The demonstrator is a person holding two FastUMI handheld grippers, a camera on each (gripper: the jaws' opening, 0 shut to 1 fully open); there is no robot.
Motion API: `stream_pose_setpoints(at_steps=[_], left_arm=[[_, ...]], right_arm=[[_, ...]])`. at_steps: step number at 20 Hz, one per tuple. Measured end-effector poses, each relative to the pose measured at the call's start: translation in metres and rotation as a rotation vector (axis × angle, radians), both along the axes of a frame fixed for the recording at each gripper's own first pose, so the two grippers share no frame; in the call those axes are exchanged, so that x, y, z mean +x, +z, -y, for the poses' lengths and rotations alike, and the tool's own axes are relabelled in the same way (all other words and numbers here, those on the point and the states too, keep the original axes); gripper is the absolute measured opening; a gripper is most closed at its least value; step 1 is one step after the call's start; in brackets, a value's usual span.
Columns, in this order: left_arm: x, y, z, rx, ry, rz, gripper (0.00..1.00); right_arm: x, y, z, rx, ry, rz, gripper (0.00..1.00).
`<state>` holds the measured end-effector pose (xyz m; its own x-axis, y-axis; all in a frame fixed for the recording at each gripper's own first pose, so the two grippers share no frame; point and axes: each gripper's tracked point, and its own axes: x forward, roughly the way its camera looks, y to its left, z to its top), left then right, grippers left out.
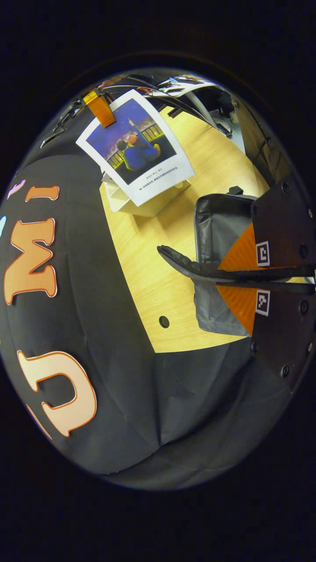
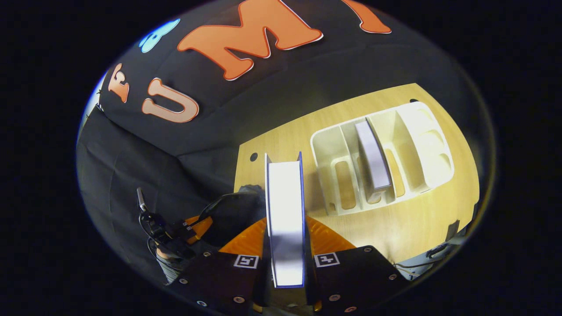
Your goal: Open the schoolbag, grab two books from the bookshelf and put them into the schoolbag.
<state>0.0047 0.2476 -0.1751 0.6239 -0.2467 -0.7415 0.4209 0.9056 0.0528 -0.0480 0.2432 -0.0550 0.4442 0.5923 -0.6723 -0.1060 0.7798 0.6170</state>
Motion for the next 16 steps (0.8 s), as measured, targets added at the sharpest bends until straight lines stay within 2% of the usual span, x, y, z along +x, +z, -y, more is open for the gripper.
stream_pose_setpoints(at_steps=[6,16], left_arm=[[-0.003,-0.001,-0.001,0.001,0.033,0.004,0.06],[-0.002,0.001,-0.002,-0.026,0.119,0.019,0.05]], right_arm=[[-0.017,-0.02,-0.05,0.092,0.049,-0.037,0.32],[-0.039,-0.079,-0.118,0.219,0.016,-0.134,0.31]])
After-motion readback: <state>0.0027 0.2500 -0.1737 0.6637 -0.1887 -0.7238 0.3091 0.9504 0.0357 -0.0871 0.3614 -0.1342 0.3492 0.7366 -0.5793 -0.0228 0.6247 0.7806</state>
